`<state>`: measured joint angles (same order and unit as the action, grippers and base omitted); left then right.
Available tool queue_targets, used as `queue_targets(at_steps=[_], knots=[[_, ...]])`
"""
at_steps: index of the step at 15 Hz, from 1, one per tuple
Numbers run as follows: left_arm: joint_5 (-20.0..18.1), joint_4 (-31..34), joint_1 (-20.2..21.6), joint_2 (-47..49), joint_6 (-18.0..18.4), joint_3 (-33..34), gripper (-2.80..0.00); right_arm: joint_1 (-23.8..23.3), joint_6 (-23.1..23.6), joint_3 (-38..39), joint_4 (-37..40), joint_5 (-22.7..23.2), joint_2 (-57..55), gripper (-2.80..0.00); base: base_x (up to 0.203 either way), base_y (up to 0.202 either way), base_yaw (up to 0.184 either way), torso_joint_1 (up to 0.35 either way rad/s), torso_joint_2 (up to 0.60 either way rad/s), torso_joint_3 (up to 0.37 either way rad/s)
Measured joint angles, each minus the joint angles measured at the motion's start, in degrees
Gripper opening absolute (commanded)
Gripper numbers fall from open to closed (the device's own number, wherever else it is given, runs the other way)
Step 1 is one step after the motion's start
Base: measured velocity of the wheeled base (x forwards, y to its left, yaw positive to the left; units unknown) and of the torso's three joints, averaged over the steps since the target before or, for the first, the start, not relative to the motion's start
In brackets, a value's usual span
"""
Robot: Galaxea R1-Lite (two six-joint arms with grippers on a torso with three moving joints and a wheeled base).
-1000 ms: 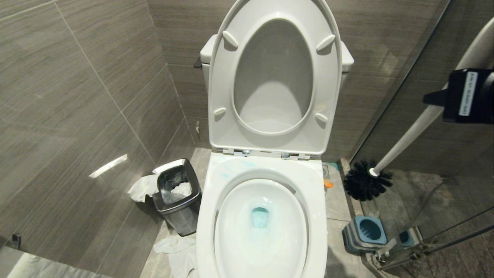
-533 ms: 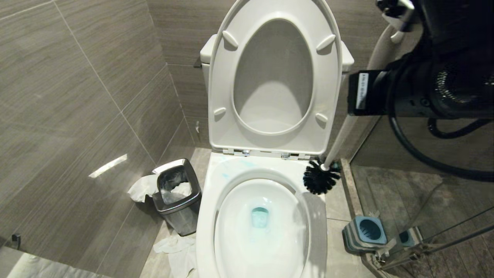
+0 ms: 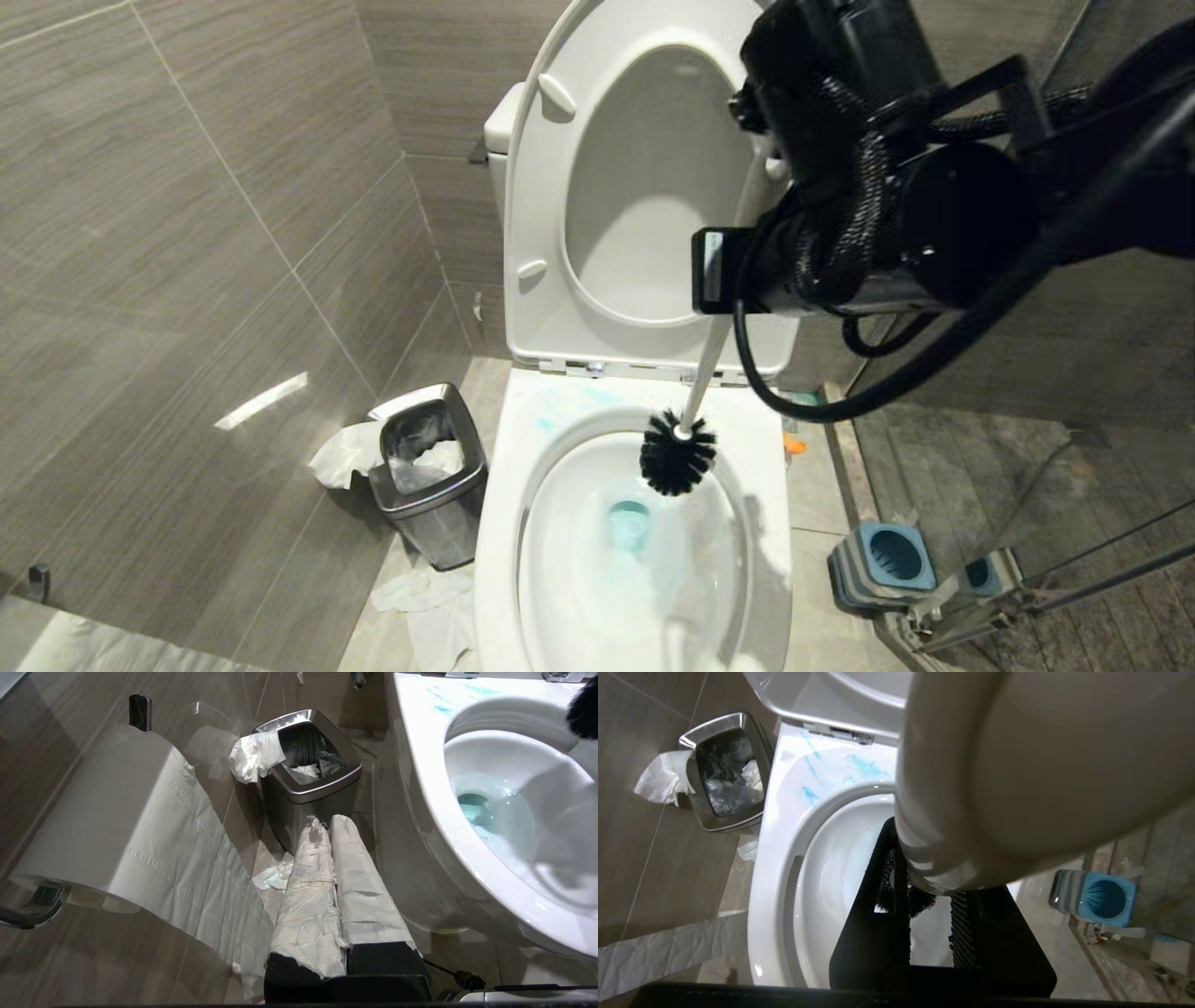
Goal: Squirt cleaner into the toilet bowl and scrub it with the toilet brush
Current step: Scrub the toilet bowl
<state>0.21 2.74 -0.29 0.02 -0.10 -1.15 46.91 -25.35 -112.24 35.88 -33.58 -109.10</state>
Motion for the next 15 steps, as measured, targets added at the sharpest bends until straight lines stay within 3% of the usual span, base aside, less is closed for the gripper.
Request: queue_targets(at_steps=[9,15], knots=[[-0.02,0.04,0.00,0.00,0.26,0.05,-2.80,-2.38,-2.01,-0.70,-9.91,1.55,-15.25,-2.80,0.000,0.000,0.000,0.000,0.00,0.000],[-0.04,0.06,0.05,0.00,0.20,0.00,-2.80,-2.78,-6.65,-0.70,-13.81,1.27,-26.52,-2.80,0.000,0.000,0.000,0.000,0.00,0.000]])
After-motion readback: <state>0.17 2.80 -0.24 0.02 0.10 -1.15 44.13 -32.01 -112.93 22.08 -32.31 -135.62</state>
